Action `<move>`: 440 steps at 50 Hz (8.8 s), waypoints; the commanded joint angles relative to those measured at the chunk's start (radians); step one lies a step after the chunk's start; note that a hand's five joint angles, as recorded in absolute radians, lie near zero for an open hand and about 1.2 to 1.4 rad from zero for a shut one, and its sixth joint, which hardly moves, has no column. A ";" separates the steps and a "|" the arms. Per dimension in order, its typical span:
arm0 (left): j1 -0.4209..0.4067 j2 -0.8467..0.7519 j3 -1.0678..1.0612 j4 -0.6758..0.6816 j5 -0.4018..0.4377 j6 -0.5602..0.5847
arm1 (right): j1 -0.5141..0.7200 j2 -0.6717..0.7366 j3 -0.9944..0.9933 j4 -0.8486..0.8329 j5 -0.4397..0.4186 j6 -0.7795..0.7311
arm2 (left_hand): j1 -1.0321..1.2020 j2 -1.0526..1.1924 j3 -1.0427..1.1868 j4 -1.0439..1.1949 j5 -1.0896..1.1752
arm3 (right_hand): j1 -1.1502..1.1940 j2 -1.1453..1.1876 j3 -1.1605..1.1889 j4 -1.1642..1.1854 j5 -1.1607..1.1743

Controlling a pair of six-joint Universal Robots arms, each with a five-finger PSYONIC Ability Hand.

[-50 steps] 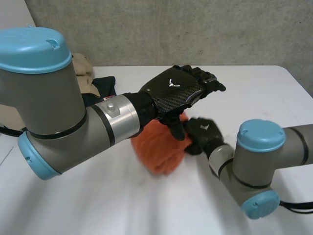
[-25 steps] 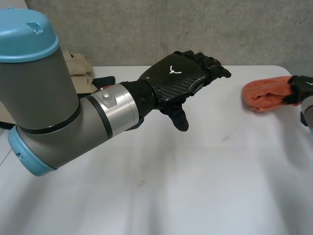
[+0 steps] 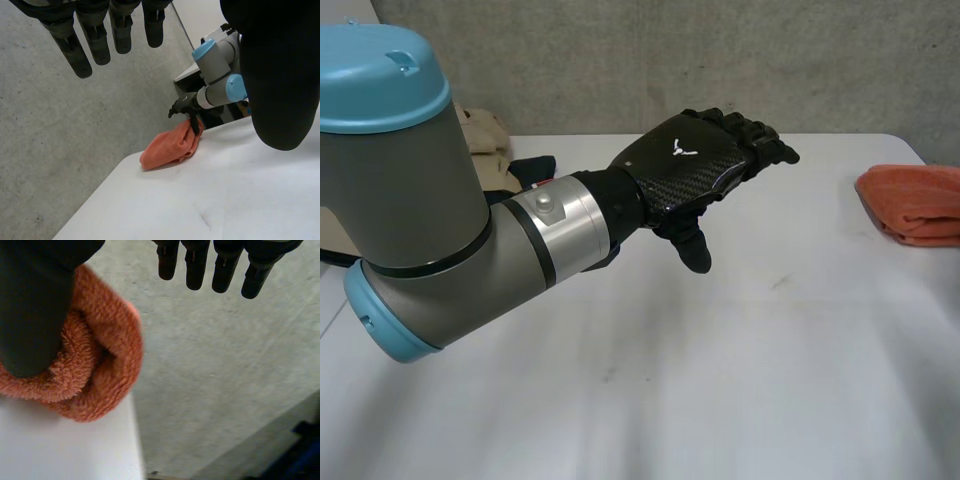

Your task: Fold the laundry.

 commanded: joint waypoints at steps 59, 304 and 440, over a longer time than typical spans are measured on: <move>0.397 -0.129 0.264 0.293 -0.468 0.067 | 0.246 -1.028 1.527 -0.403 -0.446 -0.425 | 1.205 1.186 1.182 1.192 1.172 | -0.049 -0.040 -0.036 -0.036 -0.047; -0.066 0.033 -0.730 0.448 -0.720 -0.046 | 0.231 -0.964 1.659 -0.315 -0.541 -0.603 | 0.219 0.200 0.196 0.206 0.186 | 0.249 0.258 0.262 0.262 0.251; -0.066 0.240 -0.692 -0.316 -0.628 0.235 | 0.524 -1.126 1.576 0.294 -0.140 -0.783 | 1.205 1.186 1.182 1.192 1.172 | 1.173 1.182 1.186 1.186 1.174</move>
